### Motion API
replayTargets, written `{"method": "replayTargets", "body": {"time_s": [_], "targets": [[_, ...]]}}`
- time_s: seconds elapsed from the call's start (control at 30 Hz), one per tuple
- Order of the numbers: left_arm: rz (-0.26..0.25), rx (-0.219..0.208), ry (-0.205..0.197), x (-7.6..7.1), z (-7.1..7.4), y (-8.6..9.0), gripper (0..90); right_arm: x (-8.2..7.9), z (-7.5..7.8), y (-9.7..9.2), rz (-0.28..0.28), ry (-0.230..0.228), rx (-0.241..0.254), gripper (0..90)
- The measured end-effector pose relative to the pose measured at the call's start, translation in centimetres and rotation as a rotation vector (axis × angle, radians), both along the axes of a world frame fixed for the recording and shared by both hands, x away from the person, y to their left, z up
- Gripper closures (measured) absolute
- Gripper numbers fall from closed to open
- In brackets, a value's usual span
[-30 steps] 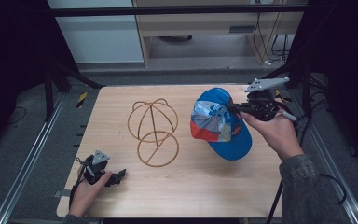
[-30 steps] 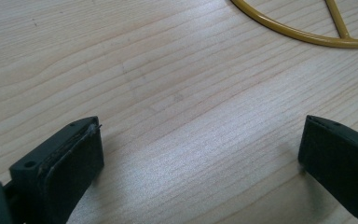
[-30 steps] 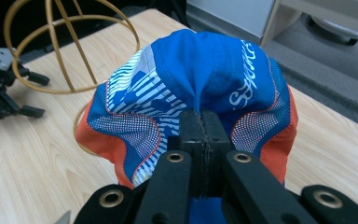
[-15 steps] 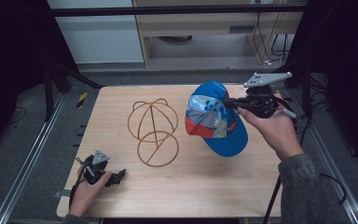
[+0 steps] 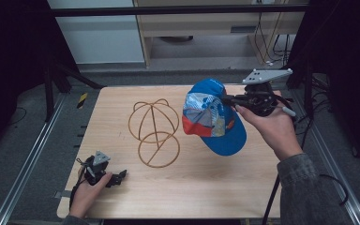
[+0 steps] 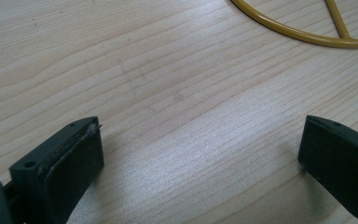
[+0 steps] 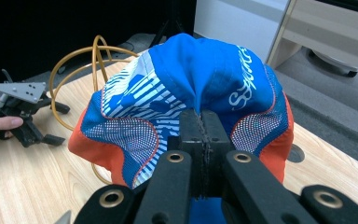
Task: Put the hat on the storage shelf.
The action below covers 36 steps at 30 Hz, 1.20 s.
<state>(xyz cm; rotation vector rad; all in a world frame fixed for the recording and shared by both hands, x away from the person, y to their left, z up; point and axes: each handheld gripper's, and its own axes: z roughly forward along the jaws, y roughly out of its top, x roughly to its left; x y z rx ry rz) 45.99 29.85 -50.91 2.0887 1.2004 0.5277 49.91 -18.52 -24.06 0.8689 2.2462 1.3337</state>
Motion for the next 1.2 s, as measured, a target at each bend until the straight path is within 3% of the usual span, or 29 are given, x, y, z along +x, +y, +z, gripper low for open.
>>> {"method": "replayTargets", "body": {"time_s": [0.5, 1.2], "targets": [[0.0, 0.0, 0.001, 0.0, 0.0, 0.0, 0.0, 0.0, 2.2, 1.5, 0.011, -0.027, 0.002, 90.0], [-0.002, 0.001, 0.003, 0.0, 0.0, 0.0, 0.0, -0.1, 3.7, 5.3, 0.056, -0.062, 0.012, 90.0]]}}
